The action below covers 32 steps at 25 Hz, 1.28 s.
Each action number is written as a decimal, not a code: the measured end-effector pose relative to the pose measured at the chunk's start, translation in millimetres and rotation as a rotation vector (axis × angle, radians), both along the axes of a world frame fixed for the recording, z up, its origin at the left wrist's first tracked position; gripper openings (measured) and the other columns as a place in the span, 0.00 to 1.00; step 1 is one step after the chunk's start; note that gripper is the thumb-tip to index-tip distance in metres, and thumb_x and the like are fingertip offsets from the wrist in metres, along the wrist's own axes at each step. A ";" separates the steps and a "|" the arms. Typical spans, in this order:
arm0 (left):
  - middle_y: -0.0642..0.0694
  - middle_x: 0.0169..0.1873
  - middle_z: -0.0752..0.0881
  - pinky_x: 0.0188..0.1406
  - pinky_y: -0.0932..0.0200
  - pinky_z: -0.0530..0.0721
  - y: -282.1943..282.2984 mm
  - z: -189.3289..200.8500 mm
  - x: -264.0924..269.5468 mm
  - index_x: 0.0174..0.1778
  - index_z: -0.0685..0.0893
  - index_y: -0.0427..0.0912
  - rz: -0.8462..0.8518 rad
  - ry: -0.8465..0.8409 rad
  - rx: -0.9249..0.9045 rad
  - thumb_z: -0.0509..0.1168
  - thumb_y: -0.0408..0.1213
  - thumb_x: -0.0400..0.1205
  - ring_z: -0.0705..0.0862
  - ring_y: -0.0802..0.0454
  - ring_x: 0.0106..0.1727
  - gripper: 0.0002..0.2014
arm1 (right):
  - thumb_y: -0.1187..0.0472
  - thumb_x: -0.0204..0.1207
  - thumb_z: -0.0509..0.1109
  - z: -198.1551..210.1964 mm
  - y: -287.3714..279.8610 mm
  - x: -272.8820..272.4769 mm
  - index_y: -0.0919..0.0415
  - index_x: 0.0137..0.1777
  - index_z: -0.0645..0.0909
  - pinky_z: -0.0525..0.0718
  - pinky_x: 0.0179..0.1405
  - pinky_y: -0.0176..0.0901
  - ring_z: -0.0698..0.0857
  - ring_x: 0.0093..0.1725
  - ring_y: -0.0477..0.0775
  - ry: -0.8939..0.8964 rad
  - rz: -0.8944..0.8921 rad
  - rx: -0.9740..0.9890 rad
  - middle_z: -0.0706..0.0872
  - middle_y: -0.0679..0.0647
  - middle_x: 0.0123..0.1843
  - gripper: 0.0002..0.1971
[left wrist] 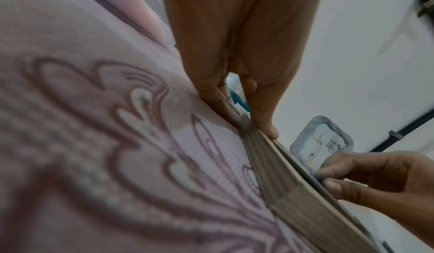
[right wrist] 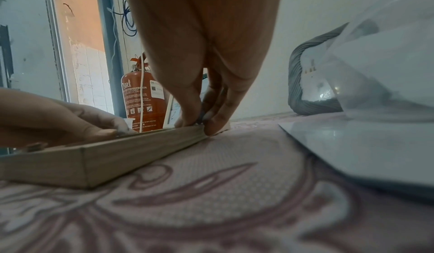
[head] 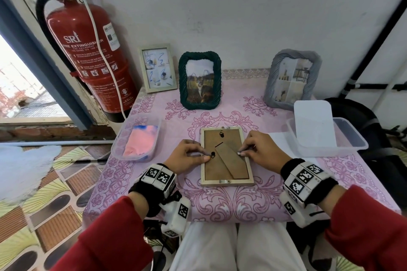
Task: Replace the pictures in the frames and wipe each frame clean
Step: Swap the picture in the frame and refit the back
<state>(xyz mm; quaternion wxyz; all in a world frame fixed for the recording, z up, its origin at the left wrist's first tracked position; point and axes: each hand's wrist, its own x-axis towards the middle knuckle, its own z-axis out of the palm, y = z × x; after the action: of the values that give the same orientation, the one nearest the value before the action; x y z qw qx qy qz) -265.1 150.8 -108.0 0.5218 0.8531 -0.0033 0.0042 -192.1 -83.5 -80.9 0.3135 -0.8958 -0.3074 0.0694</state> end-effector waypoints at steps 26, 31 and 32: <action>0.54 0.76 0.48 0.82 0.50 0.58 -20.3 -5.0 -13.5 0.83 0.43 0.52 -0.008 0.252 0.107 0.76 0.63 0.43 0.50 0.52 0.81 0.73 | 0.61 0.80 0.56 -7.6 35.3 36.7 0.62 0.81 0.57 0.65 0.73 0.49 0.62 0.74 0.60 -0.132 0.110 -0.497 0.65 0.59 0.76 0.28; 0.51 0.77 0.49 0.81 0.49 0.60 -21.0 -4.7 -14.1 0.82 0.52 0.54 -0.004 0.233 0.128 0.77 0.62 0.46 0.52 0.51 0.81 0.68 | 0.61 0.81 0.54 -9.8 33.2 34.2 0.62 0.81 0.57 0.65 0.74 0.50 0.61 0.75 0.61 -0.170 0.126 -0.516 0.63 0.59 0.78 0.28; 0.51 0.77 0.50 0.81 0.49 0.61 -21.3 -5.2 -14.3 0.82 0.53 0.54 0.001 0.231 0.125 0.80 0.59 0.49 0.53 0.51 0.81 0.65 | 0.61 0.81 0.54 -10.1 32.8 33.4 0.61 0.81 0.58 0.64 0.75 0.50 0.60 0.75 0.61 -0.168 0.130 -0.516 0.62 0.59 0.79 0.27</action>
<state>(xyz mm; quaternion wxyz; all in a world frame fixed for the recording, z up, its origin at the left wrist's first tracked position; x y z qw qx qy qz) -279.4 129.5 -113.2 0.4645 0.8787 0.0571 -0.0943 -158.7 -50.8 -91.0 0.0435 -0.9269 -0.3615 0.0908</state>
